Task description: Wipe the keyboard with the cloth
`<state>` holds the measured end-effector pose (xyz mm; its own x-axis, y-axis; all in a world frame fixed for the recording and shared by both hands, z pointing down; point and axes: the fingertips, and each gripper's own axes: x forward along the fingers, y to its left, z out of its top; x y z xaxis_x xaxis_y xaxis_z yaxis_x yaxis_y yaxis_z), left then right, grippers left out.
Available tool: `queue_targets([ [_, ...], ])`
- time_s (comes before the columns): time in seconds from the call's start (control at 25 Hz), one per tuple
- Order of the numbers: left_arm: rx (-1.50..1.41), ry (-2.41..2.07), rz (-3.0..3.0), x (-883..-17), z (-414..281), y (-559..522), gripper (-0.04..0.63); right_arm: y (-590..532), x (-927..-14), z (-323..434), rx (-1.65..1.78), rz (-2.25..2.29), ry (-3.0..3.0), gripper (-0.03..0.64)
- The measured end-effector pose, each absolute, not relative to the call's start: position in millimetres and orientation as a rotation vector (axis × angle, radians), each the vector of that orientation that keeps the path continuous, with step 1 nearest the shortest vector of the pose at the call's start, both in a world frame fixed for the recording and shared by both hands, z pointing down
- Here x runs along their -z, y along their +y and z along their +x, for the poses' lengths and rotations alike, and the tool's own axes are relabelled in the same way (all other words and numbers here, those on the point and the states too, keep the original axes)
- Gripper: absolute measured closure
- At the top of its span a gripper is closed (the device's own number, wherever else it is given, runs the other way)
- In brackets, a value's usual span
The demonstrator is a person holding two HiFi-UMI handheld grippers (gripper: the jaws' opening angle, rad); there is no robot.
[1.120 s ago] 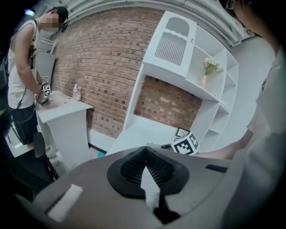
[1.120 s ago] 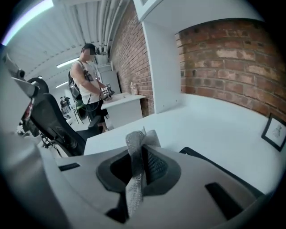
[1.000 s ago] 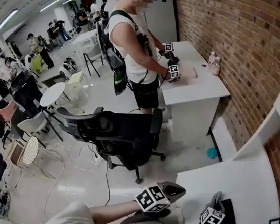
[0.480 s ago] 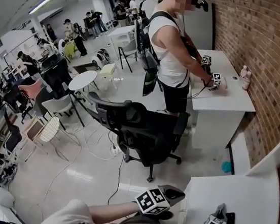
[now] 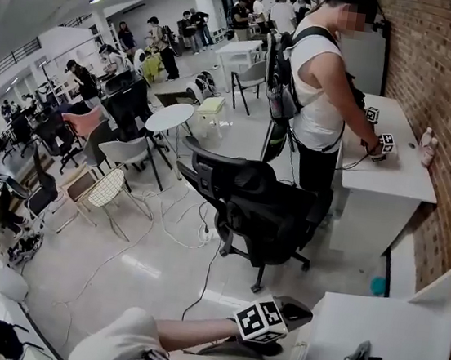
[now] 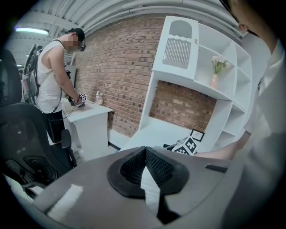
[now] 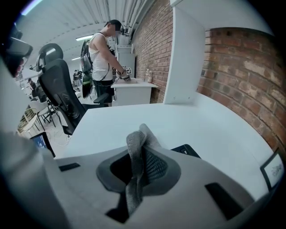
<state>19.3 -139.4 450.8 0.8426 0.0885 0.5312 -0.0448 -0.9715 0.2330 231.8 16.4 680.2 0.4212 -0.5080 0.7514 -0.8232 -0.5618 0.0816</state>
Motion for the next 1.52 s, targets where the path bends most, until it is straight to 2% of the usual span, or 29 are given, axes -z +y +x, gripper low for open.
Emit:
queue_targets([
  [0.6, -0.793, -0.014, 2.785, -456.0, -4.2, -143.3, 0.592, 50.7, -681.3, 232.7, -0.961, 2.256, -1.076, 0.601],
  [0.84, -0.762, 0.096, 2.808, -446.9, -38.1, -157.9, 0.592, 0.5, -685.8, 198.6, -0.895, 2.287, -1.148, 0.601],
  [1.0, -0.746, 0.106, 2.812, -450.1, -14.5, -169.8, 0.592, 13.4, -675.3, 204.2, -0.922, 2.269, -1.066, 0.601],
  [1.52, -0.797, 0.507, 2.764, -472.8, 37.7, -112.1, 0.592, 99.6, -676.8, 197.4, -1.029, 2.353, -0.848, 0.601],
])
